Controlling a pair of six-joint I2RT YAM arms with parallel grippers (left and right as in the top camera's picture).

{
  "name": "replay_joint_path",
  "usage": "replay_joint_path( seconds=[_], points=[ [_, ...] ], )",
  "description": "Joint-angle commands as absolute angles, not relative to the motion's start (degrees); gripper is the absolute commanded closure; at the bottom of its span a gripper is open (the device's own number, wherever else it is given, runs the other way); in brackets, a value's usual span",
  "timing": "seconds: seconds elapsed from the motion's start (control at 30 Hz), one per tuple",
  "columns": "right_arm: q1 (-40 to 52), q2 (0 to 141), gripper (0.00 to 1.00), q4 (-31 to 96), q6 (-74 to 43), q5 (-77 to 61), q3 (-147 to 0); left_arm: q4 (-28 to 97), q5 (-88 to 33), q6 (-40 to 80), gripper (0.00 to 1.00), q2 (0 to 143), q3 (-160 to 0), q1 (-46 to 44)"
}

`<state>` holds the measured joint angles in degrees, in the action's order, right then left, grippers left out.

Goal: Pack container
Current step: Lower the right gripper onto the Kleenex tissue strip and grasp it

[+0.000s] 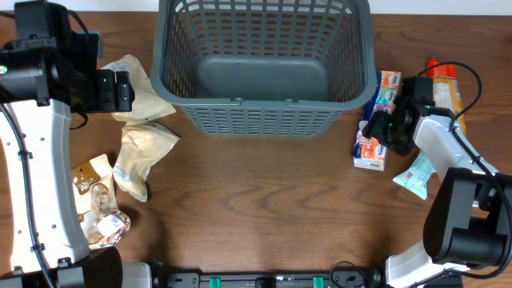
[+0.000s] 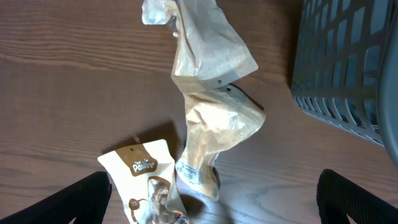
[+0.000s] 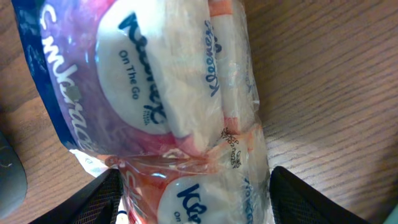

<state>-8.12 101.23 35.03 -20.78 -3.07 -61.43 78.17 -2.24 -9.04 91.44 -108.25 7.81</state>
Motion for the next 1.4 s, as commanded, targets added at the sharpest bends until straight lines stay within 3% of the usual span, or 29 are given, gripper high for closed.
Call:
replay_joint_path(
  seconds=[0.0, 0.7, 0.77, 0.87, 0.97, 1.2, 1.37],
  points=[
    [-8.4, 105.1, 0.34, 35.5, -20.5, 4.1, -59.1, 78.3, -2.6, -9.8, 0.06, 90.8, -108.6, 7.9],
    [-8.4, 105.1, 0.30, 33.7, -18.1, 4.1, -59.1, 78.8, -2.6, -9.8, 0.06, 90.8, -108.6, 7.9],
    [-8.4, 105.1, 0.42, 33.5, -18.2, 4.0, -59.1, 78.8, -2.6, -9.8, 0.05, 90.8, -108.6, 7.9],
    [-8.4, 105.1, 0.75, 33.6, -18.2, 4.0, -59.1, 78.8, -2.6, -9.8, 0.06, 90.8, -108.6, 7.9],
    [-8.4, 105.1, 0.96, 33.6, -18.2, 4.0, -59.1, 78.8, -2.6, -9.8, 0.06, 90.8, -108.6, 7.9],
    [-8.4, 104.5, 0.99, 34.7, -16.3, 4.1, -61.6, 78.8, -2.6, -9.8, 0.06, 90.8, -108.6, 7.9],
    [-8.8, 102.3, 0.99, 42.5, -14.0, 4.8, -72.7, 78.8, -2.6, -9.8, 0.06, 90.8, -108.6, 7.9]
  ],
)
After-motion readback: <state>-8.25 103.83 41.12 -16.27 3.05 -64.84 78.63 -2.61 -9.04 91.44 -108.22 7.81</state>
